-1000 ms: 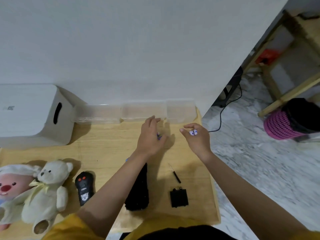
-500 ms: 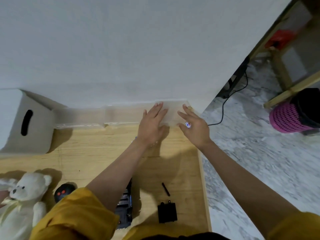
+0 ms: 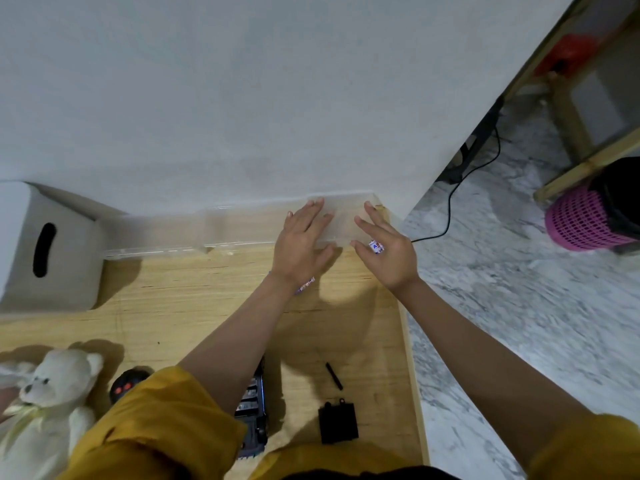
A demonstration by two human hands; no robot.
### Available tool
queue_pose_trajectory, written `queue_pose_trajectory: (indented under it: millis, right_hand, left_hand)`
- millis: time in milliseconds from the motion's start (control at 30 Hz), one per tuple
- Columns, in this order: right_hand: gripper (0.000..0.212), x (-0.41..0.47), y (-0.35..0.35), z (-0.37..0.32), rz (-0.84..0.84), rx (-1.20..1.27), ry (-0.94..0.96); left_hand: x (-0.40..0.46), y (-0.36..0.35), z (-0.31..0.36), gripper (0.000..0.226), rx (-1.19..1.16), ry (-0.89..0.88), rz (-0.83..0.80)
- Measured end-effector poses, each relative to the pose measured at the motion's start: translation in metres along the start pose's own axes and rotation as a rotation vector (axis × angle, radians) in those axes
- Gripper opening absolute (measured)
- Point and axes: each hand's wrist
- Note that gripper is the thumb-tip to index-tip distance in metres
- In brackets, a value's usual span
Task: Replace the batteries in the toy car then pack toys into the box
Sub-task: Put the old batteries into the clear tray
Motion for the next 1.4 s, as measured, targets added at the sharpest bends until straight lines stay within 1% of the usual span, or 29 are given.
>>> queue_pose_trajectory:
  millis: [133, 400, 767, 967, 1100, 1200, 1300, 1400]
  right_hand:
    - [0.039, -0.001, -0.001, 0.002, 0.014, -0.012, 0.022]
    - [0.04, 0.002, 0.0, 0.007, -0.044, -0.003, -0.002]
    - [0.037, 0.0, -0.003, 0.001, 0.027, -0.091, 0.024]
    - [0.037, -0.002, -0.006, 0.0, 0.056, -0.104, 0.061]
    - [0.039, 0.001, 0.0, -0.001, 0.011, -0.112, 0.065]
    - [0.04, 0.006, 0.007, -0.005, -0.069, -0.143, 0.038]
    - [0.04, 0.012, 0.013, -0.012, -0.177, -0.313, 0.013]
    - [0.04, 0.018, 0.015, -0.015, -0.202, -0.4, 0.087]
  left_hand:
    - [0.002, 0.0, -0.004, 0.053, 0.029, -0.05, -0.018]
    - [0.003, 0.0, -0.01, 0.052, 0.04, -0.114, -0.015]
    - [0.003, 0.001, -0.009, 0.05, 0.111, -0.155, -0.029]
    - [0.004, -0.002, -0.005, 0.049, 0.088, -0.118, -0.014]
    - [0.002, -0.003, -0.004, 0.047, 0.104, -0.108, -0.019]
    - [0.001, -0.001, -0.004, 0.049, 0.12, -0.1, -0.038]
    - [-0.001, 0.003, -0.003, 0.048, 0.121, -0.096, -0.059]
    - [0.005, 0.008, 0.0, 0.053, 0.147, -0.085, -0.09]
Point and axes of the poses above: each hand's wrist, its own x-axis towards the middle knuckle, its own y-axis out of the back of the hand, z = x × y, and after that the axes turned 8 degrees about z, right-handed
